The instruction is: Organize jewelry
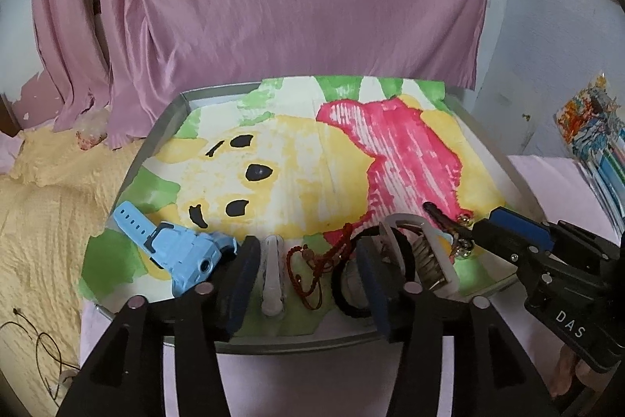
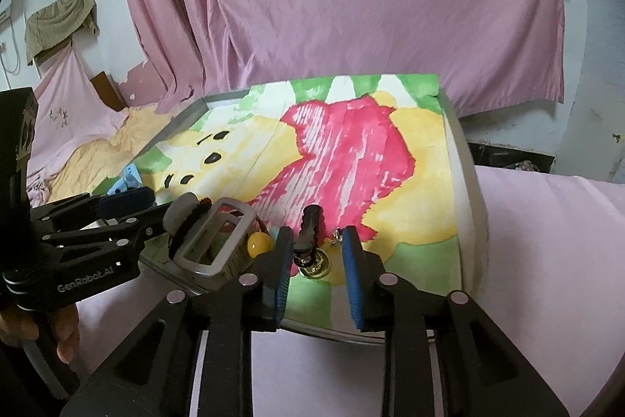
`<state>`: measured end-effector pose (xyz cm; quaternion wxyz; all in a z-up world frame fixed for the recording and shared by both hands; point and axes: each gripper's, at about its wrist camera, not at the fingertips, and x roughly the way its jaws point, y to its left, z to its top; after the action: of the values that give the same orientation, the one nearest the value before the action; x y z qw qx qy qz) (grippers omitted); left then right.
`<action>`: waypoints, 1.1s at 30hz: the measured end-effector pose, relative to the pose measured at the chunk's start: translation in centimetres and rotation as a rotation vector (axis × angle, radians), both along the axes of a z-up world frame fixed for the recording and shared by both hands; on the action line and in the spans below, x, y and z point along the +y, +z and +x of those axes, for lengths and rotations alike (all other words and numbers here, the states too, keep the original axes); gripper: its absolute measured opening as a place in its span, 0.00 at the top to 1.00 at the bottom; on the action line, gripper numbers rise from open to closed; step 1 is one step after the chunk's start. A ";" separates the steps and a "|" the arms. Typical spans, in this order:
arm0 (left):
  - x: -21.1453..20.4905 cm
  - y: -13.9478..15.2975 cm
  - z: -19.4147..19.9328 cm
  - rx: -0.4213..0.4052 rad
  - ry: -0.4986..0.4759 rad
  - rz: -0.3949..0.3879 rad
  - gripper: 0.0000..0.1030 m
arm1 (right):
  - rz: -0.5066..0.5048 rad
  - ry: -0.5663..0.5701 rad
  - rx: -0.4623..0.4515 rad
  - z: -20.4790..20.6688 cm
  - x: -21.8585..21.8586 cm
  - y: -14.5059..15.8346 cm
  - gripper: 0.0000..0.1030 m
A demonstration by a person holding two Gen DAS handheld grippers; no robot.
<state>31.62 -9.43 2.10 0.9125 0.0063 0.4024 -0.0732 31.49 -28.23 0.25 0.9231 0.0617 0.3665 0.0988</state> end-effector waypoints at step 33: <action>5.1 3.2 -9.9 -0.334 0.118 -0.120 0.02 | 0.055 -0.088 -0.299 -9.5 -0.2 3.6 0.15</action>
<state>21.69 -4.35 5.28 0.9682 -0.0596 0.2396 -0.0412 21.97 -28.40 3.88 0.9688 0.0875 0.2189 0.0762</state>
